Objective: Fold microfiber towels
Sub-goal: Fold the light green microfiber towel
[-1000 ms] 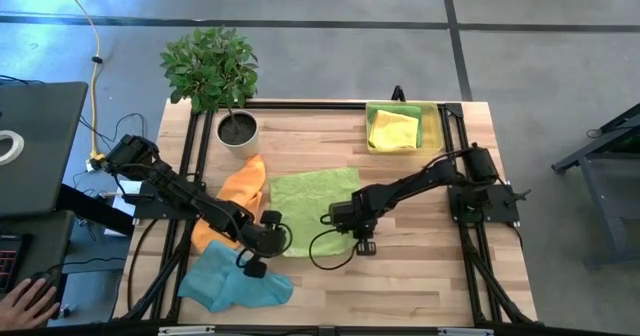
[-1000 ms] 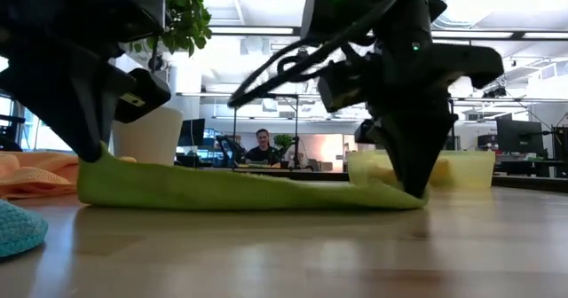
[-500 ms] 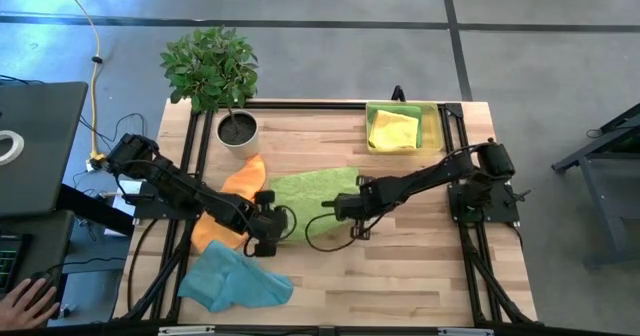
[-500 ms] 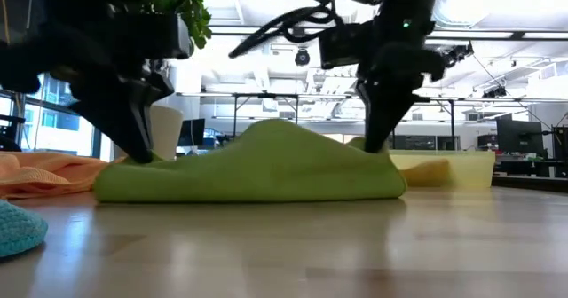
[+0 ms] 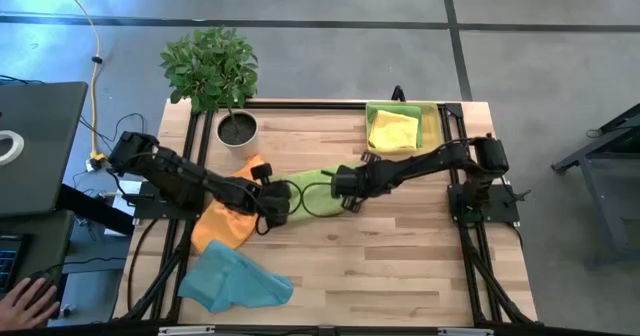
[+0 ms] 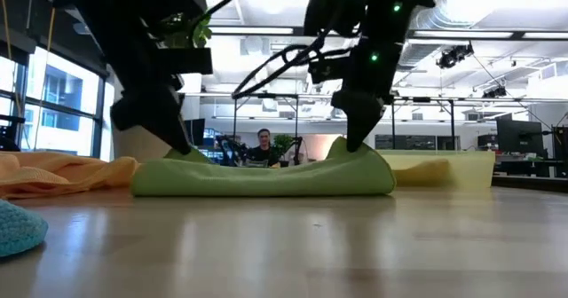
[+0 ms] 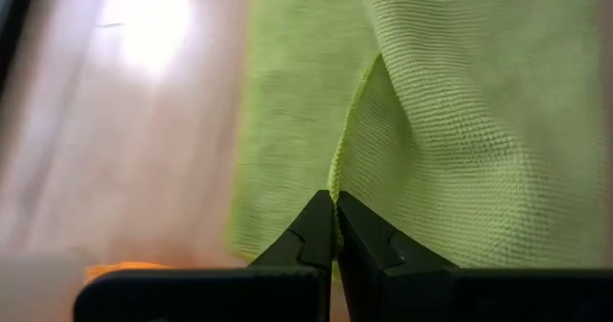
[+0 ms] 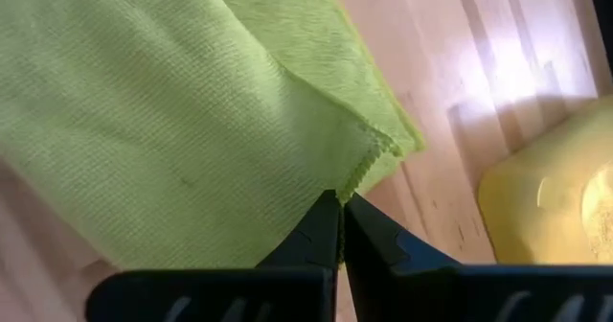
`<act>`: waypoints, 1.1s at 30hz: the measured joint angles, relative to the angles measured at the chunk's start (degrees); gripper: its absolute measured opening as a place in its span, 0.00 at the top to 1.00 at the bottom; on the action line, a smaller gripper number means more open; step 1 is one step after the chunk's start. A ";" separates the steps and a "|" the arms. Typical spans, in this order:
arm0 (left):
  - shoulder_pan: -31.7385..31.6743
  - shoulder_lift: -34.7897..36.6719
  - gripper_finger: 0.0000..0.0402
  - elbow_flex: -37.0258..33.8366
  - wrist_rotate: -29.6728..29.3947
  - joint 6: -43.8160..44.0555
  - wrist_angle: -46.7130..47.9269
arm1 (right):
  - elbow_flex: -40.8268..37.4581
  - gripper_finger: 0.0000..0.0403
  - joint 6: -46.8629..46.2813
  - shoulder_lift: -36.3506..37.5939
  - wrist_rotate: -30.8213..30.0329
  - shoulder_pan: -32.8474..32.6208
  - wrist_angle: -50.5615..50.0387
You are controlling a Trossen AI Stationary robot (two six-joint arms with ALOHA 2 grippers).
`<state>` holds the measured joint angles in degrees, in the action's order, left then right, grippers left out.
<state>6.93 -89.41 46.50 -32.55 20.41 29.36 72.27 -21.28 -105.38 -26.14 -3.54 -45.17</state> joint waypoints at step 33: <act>-4.71 0.00 0.86 -0.04 -5.97 -0.69 3.85 | 0.00 0.62 -3.00 -0.04 1.56 5.45 0.52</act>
<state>2.22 -89.41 46.46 -38.52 19.72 33.21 72.27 -24.29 -105.43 -24.59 1.91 -44.65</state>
